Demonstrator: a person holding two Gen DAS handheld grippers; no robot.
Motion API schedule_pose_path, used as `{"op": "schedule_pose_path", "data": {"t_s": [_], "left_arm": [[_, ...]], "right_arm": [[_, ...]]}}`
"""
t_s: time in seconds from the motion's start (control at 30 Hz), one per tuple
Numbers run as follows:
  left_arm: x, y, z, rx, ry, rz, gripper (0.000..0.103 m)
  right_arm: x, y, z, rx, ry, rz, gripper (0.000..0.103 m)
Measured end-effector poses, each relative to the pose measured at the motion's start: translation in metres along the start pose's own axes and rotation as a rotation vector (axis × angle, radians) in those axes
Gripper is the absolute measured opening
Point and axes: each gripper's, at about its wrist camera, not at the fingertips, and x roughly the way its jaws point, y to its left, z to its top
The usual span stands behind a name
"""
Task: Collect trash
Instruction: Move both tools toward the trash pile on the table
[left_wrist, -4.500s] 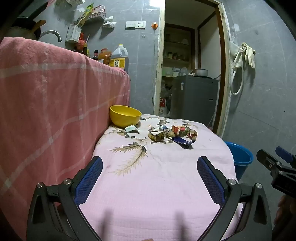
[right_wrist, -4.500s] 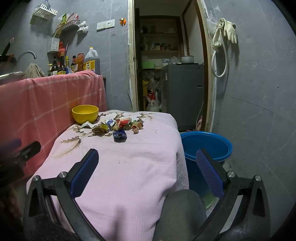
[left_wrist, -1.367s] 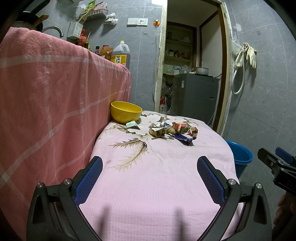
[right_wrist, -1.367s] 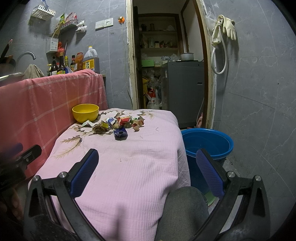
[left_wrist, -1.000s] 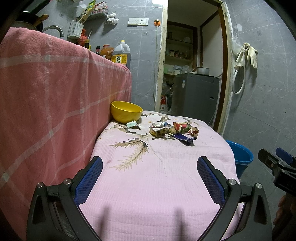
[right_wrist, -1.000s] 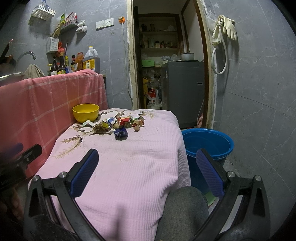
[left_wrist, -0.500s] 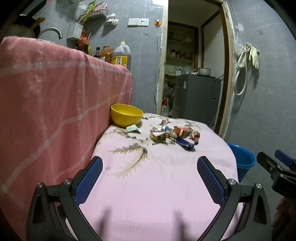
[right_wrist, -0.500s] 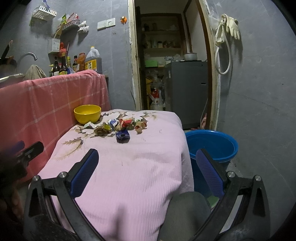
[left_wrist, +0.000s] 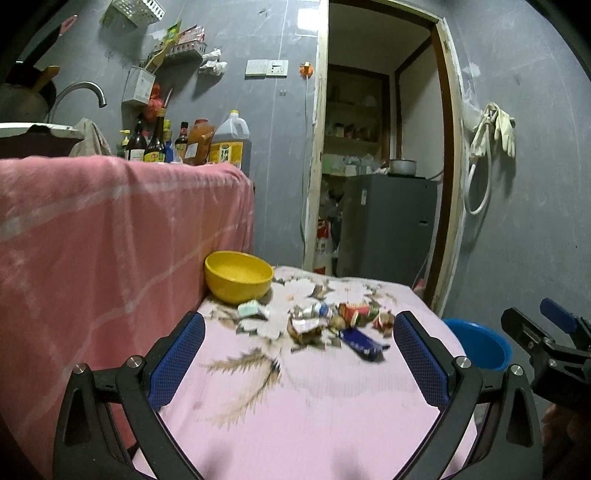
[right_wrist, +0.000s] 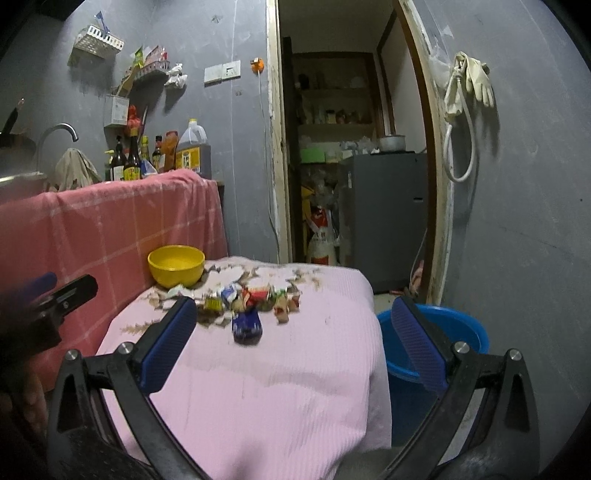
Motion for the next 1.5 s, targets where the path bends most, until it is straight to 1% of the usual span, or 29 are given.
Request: {"op": "schedule_pose_path", "data": {"t_s": [0.33, 0.47, 0.53, 0.6, 0.67, 0.87, 0.97, 1.1, 1.13, 1.23, 1.3, 1.4, 1.5], "left_arm": [[0.042, 0.009, 0.017, 0.004, -0.043, 0.014, 0.1], [0.061, 0.014, 0.02, 0.0, -0.044, 0.012, 0.1], [0.073, 0.017, 0.02, -0.003, -0.035, 0.004, 0.1], [0.083, 0.019, 0.02, -0.005, -0.015, -0.008, 0.1], [0.097, 0.021, 0.018, -0.005, 0.022, -0.011, 0.1], [0.134, 0.029, 0.008, -0.039, 0.165, -0.024, 0.1], [0.149, 0.033, 0.003, -0.07, 0.24, -0.049, 0.099], [0.168, 0.035, -0.003, -0.098, 0.343, -0.079, 0.099], [0.173, 0.036, -0.005, -0.109, 0.371, -0.09, 0.098], [0.183, 0.038, -0.01, -0.14, 0.425, -0.121, 0.094], [0.187, 0.04, -0.011, -0.161, 0.45, -0.133, 0.092], [0.191, 0.043, -0.013, -0.189, 0.474, -0.147, 0.089], [0.197, 0.044, -0.014, -0.203, 0.489, -0.153, 0.088]], "right_arm": [[0.047, 0.003, 0.021, -0.02, -0.058, 0.019, 0.103], [0.071, 0.007, 0.024, -0.03, -0.051, 0.025, 0.103], [0.084, 0.008, 0.022, -0.038, -0.03, 0.029, 0.103], [0.098, 0.01, 0.019, -0.051, 0.005, 0.033, 0.103], [0.115, 0.012, 0.014, -0.059, 0.058, 0.036, 0.103], [0.146, 0.014, -0.002, -0.066, 0.185, 0.069, 0.103], [0.157, 0.02, -0.011, -0.11, 0.257, 0.095, 0.103], [0.169, 0.026, -0.024, -0.13, 0.346, 0.133, 0.103], [0.172, 0.028, -0.027, -0.131, 0.367, 0.14, 0.103], [0.183, 0.031, -0.033, -0.139, 0.428, 0.163, 0.103], [0.19, 0.034, -0.038, -0.142, 0.466, 0.172, 0.099], [0.204, 0.039, -0.046, -0.152, 0.537, 0.191, 0.09], [0.215, 0.044, -0.052, -0.171, 0.585, 0.209, 0.085]]}}
